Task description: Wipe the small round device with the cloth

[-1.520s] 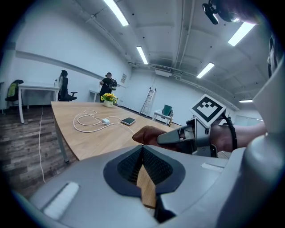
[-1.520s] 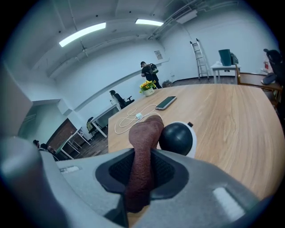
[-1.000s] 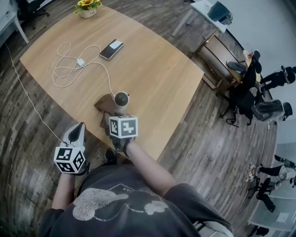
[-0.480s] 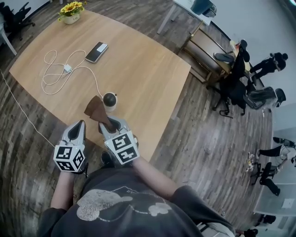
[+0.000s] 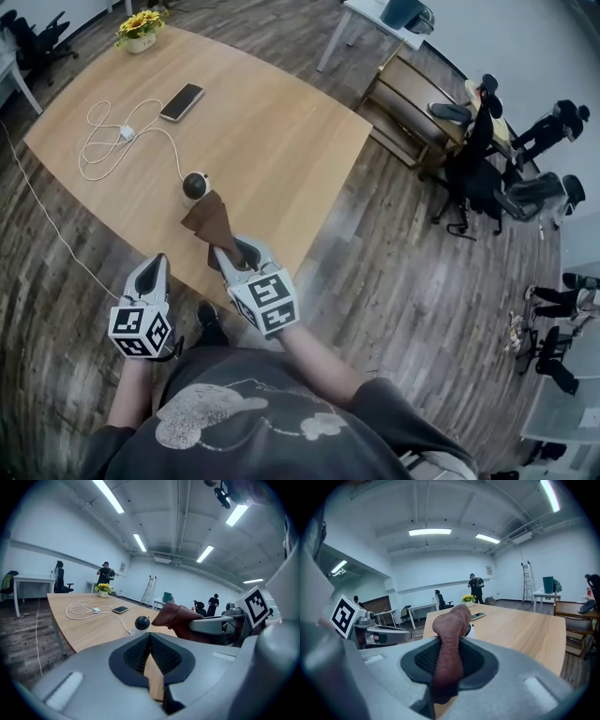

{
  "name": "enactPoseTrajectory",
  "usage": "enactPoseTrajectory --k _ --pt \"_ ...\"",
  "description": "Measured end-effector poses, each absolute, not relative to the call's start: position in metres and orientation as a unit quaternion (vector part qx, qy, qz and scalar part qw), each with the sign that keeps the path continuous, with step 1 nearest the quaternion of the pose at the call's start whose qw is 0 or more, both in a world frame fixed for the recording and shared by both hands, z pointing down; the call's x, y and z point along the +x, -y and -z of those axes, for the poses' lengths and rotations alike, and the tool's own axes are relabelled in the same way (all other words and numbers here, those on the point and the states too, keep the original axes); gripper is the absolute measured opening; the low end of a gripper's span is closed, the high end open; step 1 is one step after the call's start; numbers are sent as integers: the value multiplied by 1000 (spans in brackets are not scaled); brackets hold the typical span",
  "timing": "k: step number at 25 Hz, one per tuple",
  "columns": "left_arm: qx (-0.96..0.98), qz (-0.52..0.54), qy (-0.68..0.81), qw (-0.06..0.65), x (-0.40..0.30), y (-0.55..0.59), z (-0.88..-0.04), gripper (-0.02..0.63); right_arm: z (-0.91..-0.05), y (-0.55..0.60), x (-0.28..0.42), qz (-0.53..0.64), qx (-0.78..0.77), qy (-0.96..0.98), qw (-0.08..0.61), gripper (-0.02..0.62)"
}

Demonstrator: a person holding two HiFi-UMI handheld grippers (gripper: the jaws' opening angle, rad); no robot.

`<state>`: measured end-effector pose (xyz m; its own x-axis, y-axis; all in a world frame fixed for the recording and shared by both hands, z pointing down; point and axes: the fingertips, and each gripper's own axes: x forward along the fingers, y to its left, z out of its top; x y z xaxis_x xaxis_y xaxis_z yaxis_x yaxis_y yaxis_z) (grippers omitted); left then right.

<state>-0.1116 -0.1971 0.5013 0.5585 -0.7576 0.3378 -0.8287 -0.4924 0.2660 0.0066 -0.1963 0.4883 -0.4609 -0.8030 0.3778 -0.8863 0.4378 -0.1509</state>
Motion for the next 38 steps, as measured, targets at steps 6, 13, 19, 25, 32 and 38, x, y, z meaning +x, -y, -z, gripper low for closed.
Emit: enactPoseTrajectory --k 6,13,19,25,32,38 --pt "858 -85 468 192 -78 134 -498 18 -494 132 43 -170 501 840 123 74" --pt "845 -76 497 182 -59 65 -492 18 -497 56 92 -175 508 836 112 74" --pt "841 -89 499 190 -35 8 -501 18 -510 2 123 -194 507 832 116 74" --pt "842 -72 505 177 -22 -13 -482 18 -511 -19 141 -197 510 830 109 74" --pt "838 -59 514 174 -26 -39 -470 18 -515 -36 142 -201 506 831 113 74" --pt "836 -61 514 181 -40 -54 -477 18 -517 -41 138 -198 515 826 115 74"
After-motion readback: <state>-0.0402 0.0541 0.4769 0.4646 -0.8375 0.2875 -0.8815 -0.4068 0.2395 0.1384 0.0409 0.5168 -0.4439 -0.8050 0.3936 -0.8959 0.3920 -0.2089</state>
